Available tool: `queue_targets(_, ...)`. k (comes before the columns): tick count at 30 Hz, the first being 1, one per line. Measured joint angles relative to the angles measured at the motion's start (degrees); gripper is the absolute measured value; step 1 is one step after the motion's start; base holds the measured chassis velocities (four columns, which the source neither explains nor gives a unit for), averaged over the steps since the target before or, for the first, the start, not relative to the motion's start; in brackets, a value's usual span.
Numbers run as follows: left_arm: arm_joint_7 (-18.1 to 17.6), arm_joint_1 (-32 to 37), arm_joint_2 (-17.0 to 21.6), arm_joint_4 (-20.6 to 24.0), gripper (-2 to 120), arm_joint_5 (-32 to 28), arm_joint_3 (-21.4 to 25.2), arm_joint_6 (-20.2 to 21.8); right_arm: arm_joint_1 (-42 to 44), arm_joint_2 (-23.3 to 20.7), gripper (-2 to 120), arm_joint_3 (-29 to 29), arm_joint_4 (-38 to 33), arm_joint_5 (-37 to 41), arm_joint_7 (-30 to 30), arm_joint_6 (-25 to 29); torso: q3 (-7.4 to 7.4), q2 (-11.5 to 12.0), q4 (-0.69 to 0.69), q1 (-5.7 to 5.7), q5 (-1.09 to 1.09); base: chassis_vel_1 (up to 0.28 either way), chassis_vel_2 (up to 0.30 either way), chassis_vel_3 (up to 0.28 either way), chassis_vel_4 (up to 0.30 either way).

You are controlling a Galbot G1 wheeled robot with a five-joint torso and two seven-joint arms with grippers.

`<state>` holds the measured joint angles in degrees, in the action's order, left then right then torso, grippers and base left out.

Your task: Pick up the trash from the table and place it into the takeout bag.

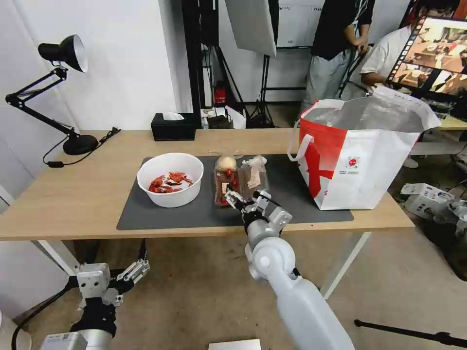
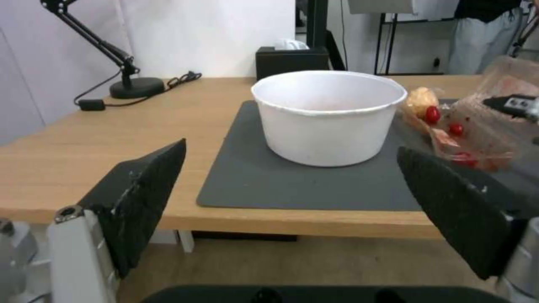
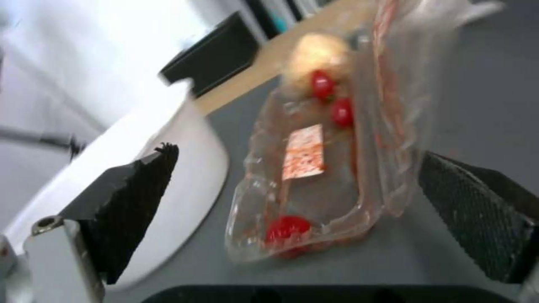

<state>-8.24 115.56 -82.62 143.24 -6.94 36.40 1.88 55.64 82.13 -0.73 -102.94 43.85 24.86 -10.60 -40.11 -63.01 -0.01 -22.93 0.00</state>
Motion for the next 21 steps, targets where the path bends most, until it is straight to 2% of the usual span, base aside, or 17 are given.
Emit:
queue_targets(5, 0.00, 0.16, -0.34, 0.00, 100, 0.21, -0.32, 0.00, -0.47, -2.14, 100, -2.30, 0.29, -5.36, -5.14, -1.04, 0.00, 0.00, 0.00, 0.00, 0.00, 0.000, 0.000, 0.000, 0.000)
queue_targets(8, 0.00, 0.31, -0.81, 0.00, 100, 0.50, -0.53, -0.04, -1.17, -5.28, 100, -4.40, 0.00, -9.14, -9.48, -1.88, 0.01, -0.01, 0.01, 0.01, 0.01, 0.000, 0.000, 0.000, 0.000)
queue_targets(13, 0.00, 0.32, -0.94, 0.00, 100, 0.55, -0.61, -0.11, -0.99, -8.11, 100, -4.64, -2.30, -9.42, -10.03, -2.02, 0.01, -0.01, 0.01, 0.01, 0.01, 0.000, 0.000, 0.000, 0.000)
queue_targets(17, -0.11, -0.11, -0.34, 0.00, 100, -1.39, -1.92, 1.36, 1.27, -13.09, 100, -1.49, -7.91, -5.89, -9.90, -2.33, 0.01, -0.01, 0.01, 0.02, 0.01, 0.000, 0.000, 0.000, 0.000)
queue_targets(18, -0.11, -0.11, -0.34, 0.00, 100, -1.39, -1.92, 1.36, 1.27, -13.09, 100, -1.49, -7.91, -5.89, -9.90, -2.33, 0.01, -0.01, 0.01, 0.02, 0.01, 0.000, 0.000, 0.000, 0.000)
queue_targets(21, -0.43, -1.73, 1.44, 0.00, 100, -5.58, -3.14, 4.44, 3.72, -16.76, 100, 2.67, -11.91, -4.25, -10.46, -2.96, 0.01, -0.01, -0.01, 0.02, 0.01, 0.000, 0.000, 0.000, 0.000)
